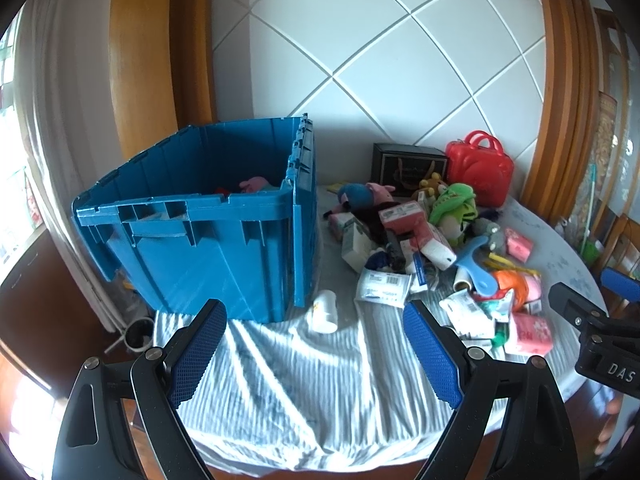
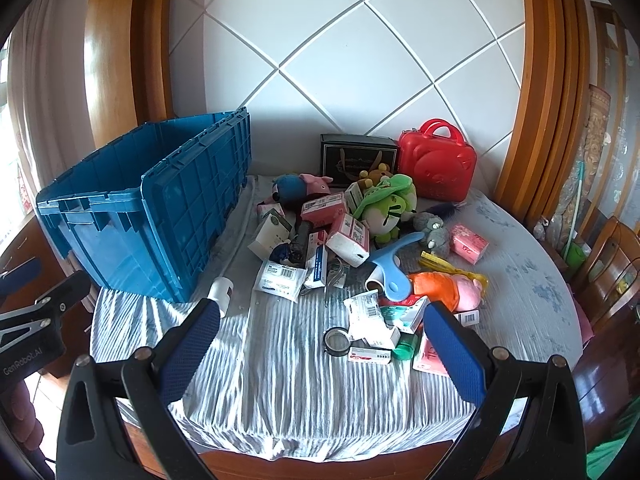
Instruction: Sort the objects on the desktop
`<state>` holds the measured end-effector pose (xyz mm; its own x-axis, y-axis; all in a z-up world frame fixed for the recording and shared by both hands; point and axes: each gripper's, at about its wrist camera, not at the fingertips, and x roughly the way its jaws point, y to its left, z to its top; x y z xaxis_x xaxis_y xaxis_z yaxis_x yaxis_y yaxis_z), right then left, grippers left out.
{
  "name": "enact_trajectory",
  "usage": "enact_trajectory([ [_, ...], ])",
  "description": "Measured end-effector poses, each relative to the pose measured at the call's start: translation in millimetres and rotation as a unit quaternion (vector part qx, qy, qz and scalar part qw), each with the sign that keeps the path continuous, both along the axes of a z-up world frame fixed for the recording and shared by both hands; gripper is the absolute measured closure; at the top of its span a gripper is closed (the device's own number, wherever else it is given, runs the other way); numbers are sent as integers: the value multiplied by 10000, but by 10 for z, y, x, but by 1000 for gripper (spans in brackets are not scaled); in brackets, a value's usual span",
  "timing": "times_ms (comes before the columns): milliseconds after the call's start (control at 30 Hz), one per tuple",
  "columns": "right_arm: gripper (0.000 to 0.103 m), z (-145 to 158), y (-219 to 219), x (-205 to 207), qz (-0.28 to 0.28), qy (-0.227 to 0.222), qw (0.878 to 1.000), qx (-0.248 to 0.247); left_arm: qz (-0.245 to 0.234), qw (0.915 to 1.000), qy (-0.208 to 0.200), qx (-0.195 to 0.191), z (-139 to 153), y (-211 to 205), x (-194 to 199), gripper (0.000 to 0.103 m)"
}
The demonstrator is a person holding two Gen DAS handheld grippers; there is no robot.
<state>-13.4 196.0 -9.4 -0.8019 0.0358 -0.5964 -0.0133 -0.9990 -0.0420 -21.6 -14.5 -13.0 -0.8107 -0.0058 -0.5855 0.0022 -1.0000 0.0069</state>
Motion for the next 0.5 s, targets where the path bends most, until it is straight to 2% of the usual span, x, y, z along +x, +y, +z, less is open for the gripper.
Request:
enact_trajectory([
  [333, 0, -55, 46, 15, -170, -96, 9998, -28, -122, 9999, -82, 28, -69, 10, -57, 12],
  [500, 0, -185, 121, 61, -400, -179, 9990, -59, -343, 9992, -220, 23, -238, 86, -132, 12],
])
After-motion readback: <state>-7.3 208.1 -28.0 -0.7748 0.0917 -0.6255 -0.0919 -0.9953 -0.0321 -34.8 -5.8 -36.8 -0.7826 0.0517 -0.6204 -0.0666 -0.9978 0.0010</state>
